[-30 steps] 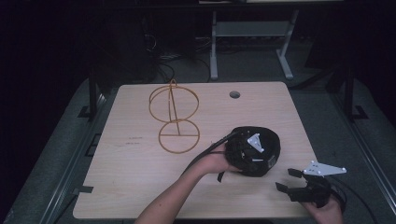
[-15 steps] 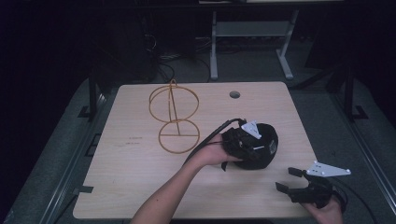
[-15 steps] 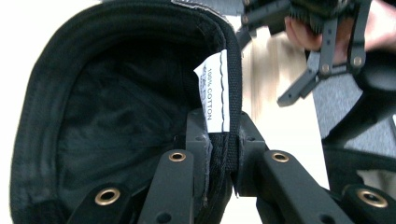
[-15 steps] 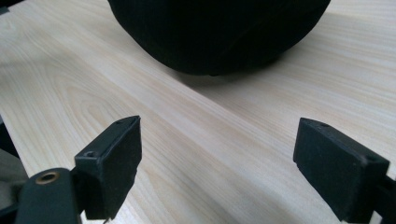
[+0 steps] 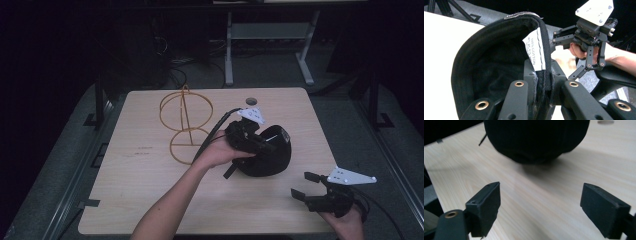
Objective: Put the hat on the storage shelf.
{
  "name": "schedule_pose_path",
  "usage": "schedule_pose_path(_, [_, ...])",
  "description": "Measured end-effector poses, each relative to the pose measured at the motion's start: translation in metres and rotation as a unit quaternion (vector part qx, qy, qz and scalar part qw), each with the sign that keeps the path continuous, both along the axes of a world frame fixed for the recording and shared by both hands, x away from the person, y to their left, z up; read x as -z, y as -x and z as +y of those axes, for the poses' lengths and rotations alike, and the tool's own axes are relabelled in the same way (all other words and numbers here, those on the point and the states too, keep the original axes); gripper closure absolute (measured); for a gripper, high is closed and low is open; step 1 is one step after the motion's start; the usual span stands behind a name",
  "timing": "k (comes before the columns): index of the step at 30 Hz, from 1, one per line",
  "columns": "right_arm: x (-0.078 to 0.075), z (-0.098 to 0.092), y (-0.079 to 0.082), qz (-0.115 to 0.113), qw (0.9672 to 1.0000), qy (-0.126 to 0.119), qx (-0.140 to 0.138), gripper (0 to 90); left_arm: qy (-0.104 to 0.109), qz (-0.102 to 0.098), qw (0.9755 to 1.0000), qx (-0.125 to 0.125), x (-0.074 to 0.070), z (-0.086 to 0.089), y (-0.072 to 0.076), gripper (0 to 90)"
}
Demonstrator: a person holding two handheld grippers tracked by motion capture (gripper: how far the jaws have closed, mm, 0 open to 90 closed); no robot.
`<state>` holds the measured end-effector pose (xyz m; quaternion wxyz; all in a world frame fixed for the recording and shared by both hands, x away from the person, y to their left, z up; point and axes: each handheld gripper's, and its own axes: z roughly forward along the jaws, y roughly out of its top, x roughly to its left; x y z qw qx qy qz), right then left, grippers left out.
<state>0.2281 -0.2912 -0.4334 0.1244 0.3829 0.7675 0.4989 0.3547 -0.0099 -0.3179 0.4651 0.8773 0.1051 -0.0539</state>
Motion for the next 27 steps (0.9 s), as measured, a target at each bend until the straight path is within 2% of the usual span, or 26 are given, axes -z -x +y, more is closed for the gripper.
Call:
schedule_pose_path(1, [0.0, 0.0, 0.0, 0.0, 1.0, 0.0, 0.0, 17.6, 0.003, 0.0, 1.0, -0.001, -0.001, 0.001, 0.0, 80.0])
schedule_pose_path(2, [-0.005, 0.002, 0.0, -0.011, 0.9999, -0.009, -0.003, 19.3, 0.009, 0.002, 1.0, 0.0, -0.004, 0.002, 0.0, 80.0])
schedule_pose_path(6, [-0.01, 0.007, -0.004, -0.023, 0.9997, -0.008, -0.006, 19.6, 0.015, 0.0, 0.9999, 0.004, -0.011, 0.003, 0.001, 80.0])
schedule_pose_path(8, [-0.016, 0.01, -0.008, -0.029, 0.9993, -0.019, -0.01, 20.0, 0.02, 0.001, 0.9998, 0.006, -0.015, 0.002, 0.003, 80.0])
schedule_pose_path(18, [-0.023, 0.024, -0.017, -0.06, 0.9975, -0.035, -0.012, 24.4, 0.019, -0.014, 0.9992, 0.032, -0.027, -0.008, 0.013, 80.0])
schedule_pose_path(20, [-0.022, 0.024, -0.019, -0.068, 0.9966, -0.045, -0.012, 31.3, 0.018, -0.011, 0.9989, 0.042, -0.029, -0.01, 0.014, 80.0])
schedule_pose_path(21, [-0.022, 0.024, -0.019, -0.068, 0.9966, -0.045, -0.012, 31.3, 0.017, -0.012, 0.9986, 0.048, -0.029, -0.012, 0.015, 80.0])
schedule_pose_path(22, [-0.02, 0.022, -0.021, -0.07, 0.9958, -0.058, -0.014, 38.3, 0.013, -0.012, 0.9984, 0.054, -0.03, -0.013, 0.017, 80.0])
schedule_pose_path(23, [-0.02, 0.022, -0.021, -0.07, 0.9958, -0.058, -0.014, 38.3, 0.012, -0.013, 0.9982, 0.057, -0.03, -0.015, 0.018, 80.0])
schedule_pose_path(24, [-0.019, 0.021, -0.021, -0.076, 0.995, -0.063, -0.017, 46.5, 0.01, -0.015, 0.9978, 0.063, -0.031, -0.017, 0.019, 80.0])
schedule_pose_path(25, [-0.019, 0.021, -0.021, -0.076, 0.995, -0.063, -0.017, 46.5, 0.01, -0.015, 0.9978, 0.063, -0.031, -0.017, 0.019, 80.1])
schedule_pose_path(26, [-0.02, 0.021, -0.021, -0.081, 0.9946, -0.062, -0.019, 54.2, 0.01, -0.016, 0.9978, 0.063, -0.031, -0.018, 0.02, 80.0])
schedule_pose_path(27, [-0.02, 0.021, -0.021, -0.081, 0.9946, -0.062, -0.019, 54.2, 0.01, -0.015, 0.9978, 0.064, -0.031, -0.019, 0.02, 80.0])
